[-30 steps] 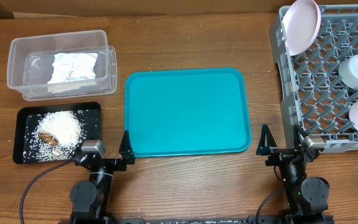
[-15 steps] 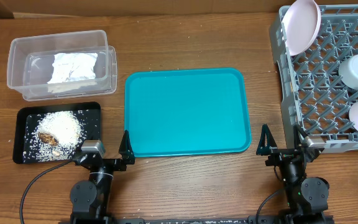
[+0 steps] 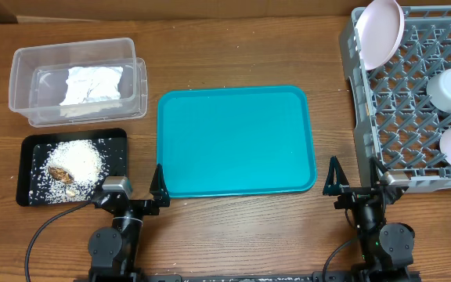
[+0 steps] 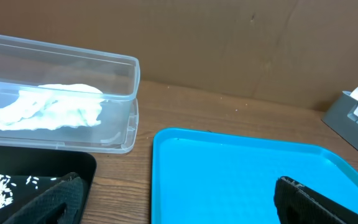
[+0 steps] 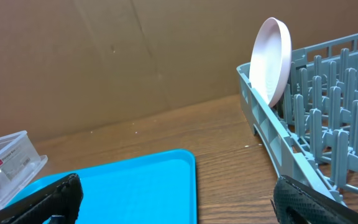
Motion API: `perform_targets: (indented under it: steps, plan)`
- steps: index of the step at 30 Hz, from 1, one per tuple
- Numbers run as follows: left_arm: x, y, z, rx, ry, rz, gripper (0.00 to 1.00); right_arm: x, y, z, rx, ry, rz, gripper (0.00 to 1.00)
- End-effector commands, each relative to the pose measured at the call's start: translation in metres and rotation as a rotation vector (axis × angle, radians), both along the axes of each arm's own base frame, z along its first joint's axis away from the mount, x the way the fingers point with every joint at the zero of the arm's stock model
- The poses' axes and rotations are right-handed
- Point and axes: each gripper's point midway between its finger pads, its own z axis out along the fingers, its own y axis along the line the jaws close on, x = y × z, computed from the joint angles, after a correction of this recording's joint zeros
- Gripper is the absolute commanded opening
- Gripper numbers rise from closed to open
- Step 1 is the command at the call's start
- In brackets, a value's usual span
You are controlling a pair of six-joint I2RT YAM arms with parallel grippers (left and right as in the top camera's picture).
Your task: Sort waste into correct bins and load items into the dishwasher
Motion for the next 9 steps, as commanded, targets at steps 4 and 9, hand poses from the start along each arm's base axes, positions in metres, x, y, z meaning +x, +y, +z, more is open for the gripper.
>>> perform_targets:
  steps: [4, 9]
  plan:
    - [-0.0004, -0.0008, 0.0002, 0.019, -0.007, -0.003, 1.0, 0.0003, -0.0019, -0.0024, -0.006, -0.002, -0.009, 1.0]
    - [-0.0004, -0.0008, 0.0002, 0.019, -0.007, -0.003, 1.0, 0.0003, -0.0019, -0.0024, -0.006, -0.002, -0.009, 1.0]
